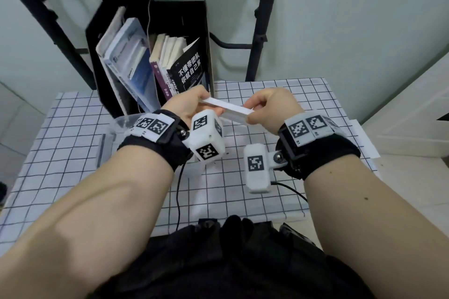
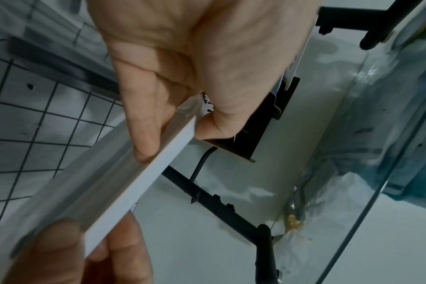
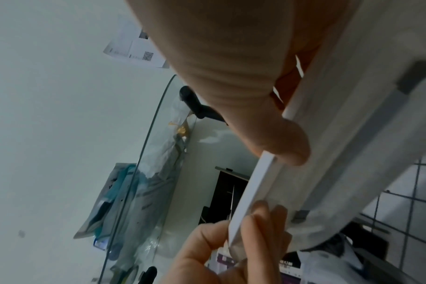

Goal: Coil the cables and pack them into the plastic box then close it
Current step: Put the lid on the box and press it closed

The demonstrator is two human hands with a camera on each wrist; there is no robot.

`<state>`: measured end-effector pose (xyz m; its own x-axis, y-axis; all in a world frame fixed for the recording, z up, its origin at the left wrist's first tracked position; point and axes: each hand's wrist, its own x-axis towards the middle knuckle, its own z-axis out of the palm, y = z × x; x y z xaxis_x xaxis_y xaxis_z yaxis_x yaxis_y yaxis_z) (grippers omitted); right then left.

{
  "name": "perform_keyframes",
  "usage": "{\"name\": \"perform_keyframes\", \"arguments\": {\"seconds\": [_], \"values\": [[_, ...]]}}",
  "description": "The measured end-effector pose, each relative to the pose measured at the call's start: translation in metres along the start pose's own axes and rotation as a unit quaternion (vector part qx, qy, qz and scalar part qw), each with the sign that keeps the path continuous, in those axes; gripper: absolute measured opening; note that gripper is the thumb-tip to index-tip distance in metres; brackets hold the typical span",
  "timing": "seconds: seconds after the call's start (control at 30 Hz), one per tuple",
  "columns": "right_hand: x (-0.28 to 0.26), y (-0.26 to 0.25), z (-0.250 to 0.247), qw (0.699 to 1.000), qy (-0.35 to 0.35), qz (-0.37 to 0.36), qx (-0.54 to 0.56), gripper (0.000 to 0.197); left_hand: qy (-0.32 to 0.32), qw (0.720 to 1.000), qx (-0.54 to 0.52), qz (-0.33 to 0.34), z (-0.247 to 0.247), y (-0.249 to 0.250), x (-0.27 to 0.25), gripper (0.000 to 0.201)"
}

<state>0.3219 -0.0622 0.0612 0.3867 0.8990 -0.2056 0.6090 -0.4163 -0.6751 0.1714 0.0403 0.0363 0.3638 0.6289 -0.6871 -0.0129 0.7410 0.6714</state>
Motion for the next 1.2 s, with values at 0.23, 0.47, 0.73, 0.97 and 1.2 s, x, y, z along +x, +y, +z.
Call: {"name": "perform_keyframes", "arguments": {"seconds": [0.23,0.47,0.73,0.97,1.2], "values": [[-0.003,-0.021,0.015,0.998,0.048,-0.020,0.032,0.005,-0.027,0.997,-0.062,-0.020,-0.044,0.006,-0.012,0.094],[0.013,-0.022,0.032,0.991,0.130,0.025,-0.009,0.042,0.007,0.999,-0.037,-0.003,-0.084,-0.004,-0.034,0.052],[0.016,-0.027,0.068,0.990,0.107,0.092,-0.022,0.057,0.074,0.996,-0.051,0.004,-0.145,-0.028,-0.045,0.040],[0.012,-0.029,0.105,0.993,0.066,0.090,0.038,0.034,0.111,0.991,-0.069,-0.020,-0.187,-0.041,-0.053,0.069],[0.019,-0.036,0.131,0.993,0.067,0.093,0.025,0.036,0.174,0.981,-0.085,0.030,-0.204,-0.042,-0.053,0.027]]}}
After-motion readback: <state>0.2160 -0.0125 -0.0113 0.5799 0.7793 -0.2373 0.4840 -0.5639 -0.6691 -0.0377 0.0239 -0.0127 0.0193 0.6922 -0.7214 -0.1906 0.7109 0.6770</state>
